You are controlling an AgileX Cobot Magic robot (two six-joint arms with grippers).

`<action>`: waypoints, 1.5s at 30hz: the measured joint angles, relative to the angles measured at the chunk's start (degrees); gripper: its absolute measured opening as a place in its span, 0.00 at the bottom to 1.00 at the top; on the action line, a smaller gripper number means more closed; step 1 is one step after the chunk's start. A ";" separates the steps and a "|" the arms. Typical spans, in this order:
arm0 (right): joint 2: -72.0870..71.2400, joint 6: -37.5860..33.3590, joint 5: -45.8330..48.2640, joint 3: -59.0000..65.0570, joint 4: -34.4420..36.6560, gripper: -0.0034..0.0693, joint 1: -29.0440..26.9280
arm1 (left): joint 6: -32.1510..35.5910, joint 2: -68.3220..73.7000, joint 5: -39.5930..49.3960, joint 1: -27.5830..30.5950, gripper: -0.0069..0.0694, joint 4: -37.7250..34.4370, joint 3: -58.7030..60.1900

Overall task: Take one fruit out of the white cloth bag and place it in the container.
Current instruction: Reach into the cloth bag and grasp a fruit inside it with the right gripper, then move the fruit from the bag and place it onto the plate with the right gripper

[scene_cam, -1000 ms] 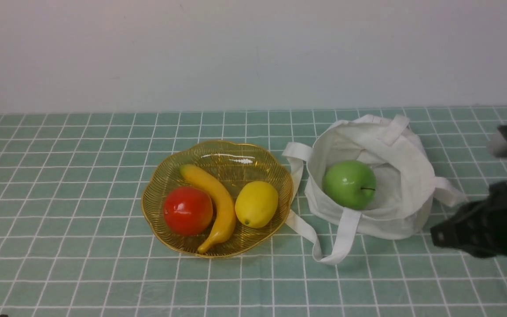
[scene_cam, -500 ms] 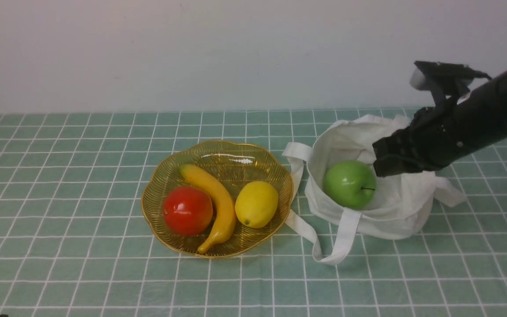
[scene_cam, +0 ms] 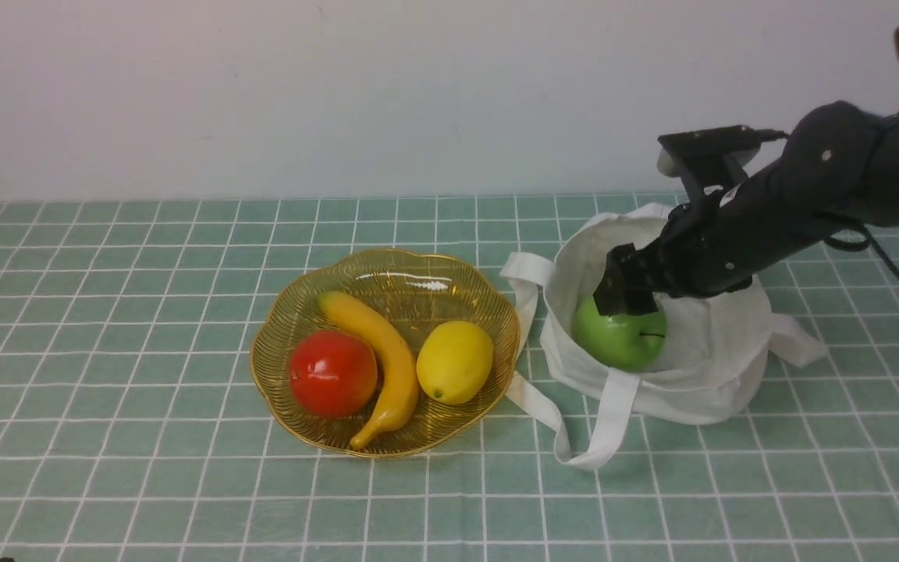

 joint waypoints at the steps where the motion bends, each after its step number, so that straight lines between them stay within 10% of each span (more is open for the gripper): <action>1: 0.18 0.00 -0.08 0.00 0.00 0.97 0.00 | 0.00 0.00 0.00 0.00 0.08 0.00 0.00; 15: 4.55 0.97 0.17 -1.37 0.38 0.91 0.04 | 0.00 0.00 0.00 0.00 0.08 0.00 0.00; 32: 3.83 15.57 25.41 -24.28 -12.49 0.91 0.34 | 0.00 0.00 0.00 0.00 0.08 0.00 0.00; 45: 7.42 20.43 16.62 -29.10 -10.46 0.91 17.76 | 0.00 0.00 0.00 0.00 0.08 0.00 0.00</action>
